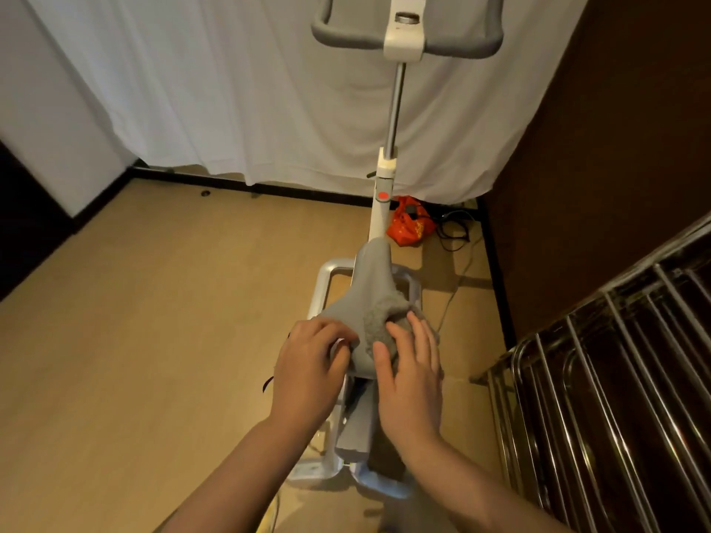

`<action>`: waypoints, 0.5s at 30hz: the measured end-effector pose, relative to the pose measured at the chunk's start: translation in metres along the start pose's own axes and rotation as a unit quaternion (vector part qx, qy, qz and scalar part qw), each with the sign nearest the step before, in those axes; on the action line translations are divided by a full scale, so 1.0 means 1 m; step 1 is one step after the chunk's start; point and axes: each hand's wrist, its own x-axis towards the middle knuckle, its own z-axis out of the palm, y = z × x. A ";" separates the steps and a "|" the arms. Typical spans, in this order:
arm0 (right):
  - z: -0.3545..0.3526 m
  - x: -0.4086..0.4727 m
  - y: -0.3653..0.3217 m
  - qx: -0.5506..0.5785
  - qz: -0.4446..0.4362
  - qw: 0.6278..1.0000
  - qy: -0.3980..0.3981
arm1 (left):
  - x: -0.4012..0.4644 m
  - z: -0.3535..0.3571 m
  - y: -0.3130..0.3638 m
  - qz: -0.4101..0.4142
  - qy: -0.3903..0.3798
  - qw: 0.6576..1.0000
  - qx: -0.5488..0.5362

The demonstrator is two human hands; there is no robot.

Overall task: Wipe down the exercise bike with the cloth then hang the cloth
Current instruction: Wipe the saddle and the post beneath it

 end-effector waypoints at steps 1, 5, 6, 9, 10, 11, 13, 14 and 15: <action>0.000 -0.005 0.001 -0.011 -0.019 1.000 -0.001 | -0.002 0.003 0.000 -0.001 0.009 1.000 0.001; -0.017 0.026 0.021 -0.052 -0.077 0.993 -0.070 | -0.015 0.008 0.001 -0.001 0.010 1.000 0.003; -0.018 0.030 0.023 -0.048 -0.074 0.993 -0.084 | -0.019 0.009 0.000 0.001 0.006 1.000 0.004; -0.010 0.007 0.013 -0.076 -0.056 0.993 -0.064 | -0.031 0.014 0.000 -0.009 0.004 1.000 -0.020; -0.006 -0.001 0.012 -0.093 -0.068 0.992 -0.054 | -0.034 0.016 0.002 -0.018 0.010 0.999 -0.033; -0.006 -0.003 0.014 -0.106 -0.089 0.989 -0.053 | -0.035 0.018 0.005 -0.025 0.019 0.999 -0.038; -0.013 0.012 0.023 -0.124 -0.136 0.979 -0.090 | -0.033 0.021 0.008 -0.030 0.038 0.998 -0.032; -0.016 0.019 0.027 -0.127 -0.150 0.975 -0.100 | -0.031 0.022 0.008 -0.031 0.044 0.998 -0.027; -0.017 0.019 0.026 -0.117 -0.143 0.977 -0.105 | -0.029 0.021 0.007 -0.032 0.047 0.998 -0.023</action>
